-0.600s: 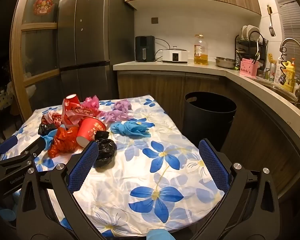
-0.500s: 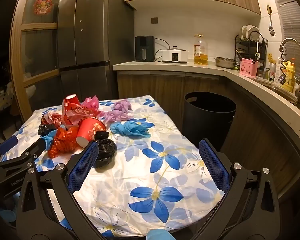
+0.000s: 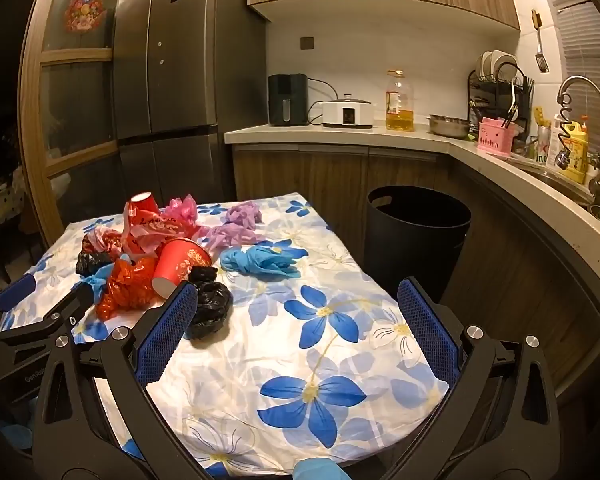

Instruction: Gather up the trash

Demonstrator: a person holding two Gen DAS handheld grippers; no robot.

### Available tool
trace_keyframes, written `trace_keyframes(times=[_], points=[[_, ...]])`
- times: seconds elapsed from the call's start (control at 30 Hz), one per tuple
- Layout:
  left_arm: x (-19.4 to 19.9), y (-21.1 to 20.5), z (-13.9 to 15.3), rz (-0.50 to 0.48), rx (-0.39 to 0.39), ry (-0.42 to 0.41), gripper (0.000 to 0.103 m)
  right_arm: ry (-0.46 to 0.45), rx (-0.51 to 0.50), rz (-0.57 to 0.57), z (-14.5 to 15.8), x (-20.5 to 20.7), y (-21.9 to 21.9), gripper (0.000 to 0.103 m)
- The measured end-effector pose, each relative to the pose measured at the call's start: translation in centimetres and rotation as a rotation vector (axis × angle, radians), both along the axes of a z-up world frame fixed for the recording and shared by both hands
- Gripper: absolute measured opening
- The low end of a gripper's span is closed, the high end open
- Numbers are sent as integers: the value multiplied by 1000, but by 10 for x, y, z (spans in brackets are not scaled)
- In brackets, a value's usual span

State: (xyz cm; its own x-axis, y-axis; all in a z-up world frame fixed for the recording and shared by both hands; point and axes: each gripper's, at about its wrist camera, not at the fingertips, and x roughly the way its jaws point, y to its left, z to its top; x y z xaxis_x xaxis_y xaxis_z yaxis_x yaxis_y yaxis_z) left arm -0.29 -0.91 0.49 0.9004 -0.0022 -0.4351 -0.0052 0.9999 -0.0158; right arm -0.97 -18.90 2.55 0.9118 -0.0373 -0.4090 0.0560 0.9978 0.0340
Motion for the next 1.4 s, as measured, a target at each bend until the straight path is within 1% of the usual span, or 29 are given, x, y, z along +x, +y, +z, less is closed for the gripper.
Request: trace_keyframes(times=[0.5,0.9,1.4], points=[[1,4,1,-4,3,-5,98,-1,1,-1,-1,1,2,99],[-1,-2,0,-18,17,-16,98,-2,1,-1,-1,-1,0,99],[-3,-5,1,-23,16,-27,98,-3,3,-4,-1,-1,-1,99]])
